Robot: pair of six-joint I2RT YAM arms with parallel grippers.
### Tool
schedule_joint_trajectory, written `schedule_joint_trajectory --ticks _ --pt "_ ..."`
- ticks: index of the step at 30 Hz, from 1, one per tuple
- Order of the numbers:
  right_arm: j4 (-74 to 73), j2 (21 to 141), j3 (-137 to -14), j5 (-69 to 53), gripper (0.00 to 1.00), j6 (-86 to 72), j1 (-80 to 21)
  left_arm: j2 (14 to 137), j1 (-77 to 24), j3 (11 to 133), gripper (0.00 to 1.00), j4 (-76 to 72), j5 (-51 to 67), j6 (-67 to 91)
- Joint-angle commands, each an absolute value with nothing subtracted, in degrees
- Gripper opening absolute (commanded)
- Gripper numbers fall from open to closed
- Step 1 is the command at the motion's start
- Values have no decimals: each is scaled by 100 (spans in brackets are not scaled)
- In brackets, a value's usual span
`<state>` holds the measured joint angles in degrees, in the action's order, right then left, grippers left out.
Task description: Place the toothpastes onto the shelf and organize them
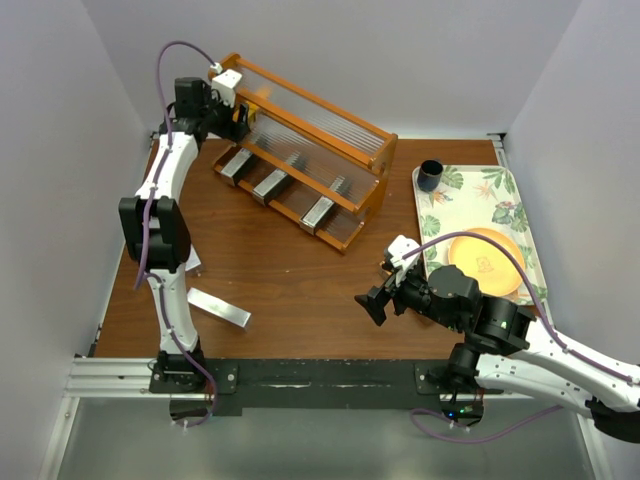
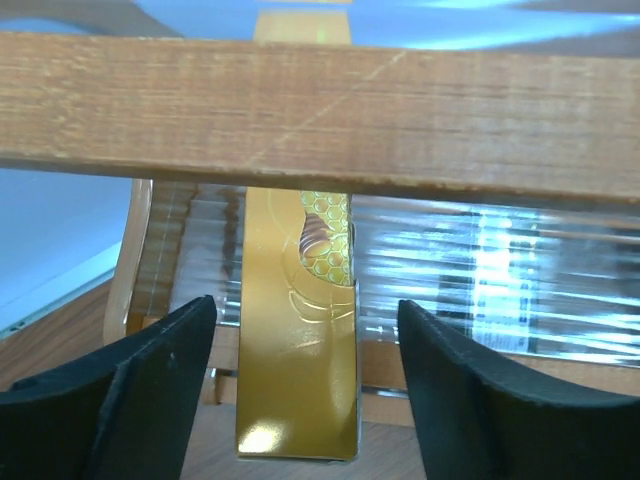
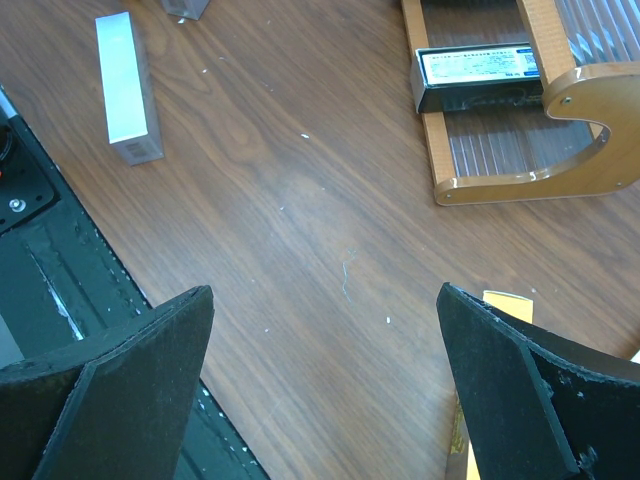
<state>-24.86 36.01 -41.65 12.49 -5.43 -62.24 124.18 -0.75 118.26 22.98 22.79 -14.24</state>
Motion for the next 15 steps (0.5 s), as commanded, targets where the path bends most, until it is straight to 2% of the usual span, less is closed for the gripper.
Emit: schedule_joint_trajectory --ticks 1,5,8,15 --pt "-2434 3639 -4192 1327 99 -606 -6231 12200 123 11804 82 2004 2540 -1380" --pt "-2619 3656 -4359 1292 99 -676 -6232 11726 123 11479 93 1864 2540 -1248" --pt "-2856 3682 -4535 1309 99 -834 -6231 11102 123 10770 100 1610 2374 -1090" --pt "-3506 4033 -4948 1862 99 -1116 -6231 9116 114 8624 100 537 2030 -361"
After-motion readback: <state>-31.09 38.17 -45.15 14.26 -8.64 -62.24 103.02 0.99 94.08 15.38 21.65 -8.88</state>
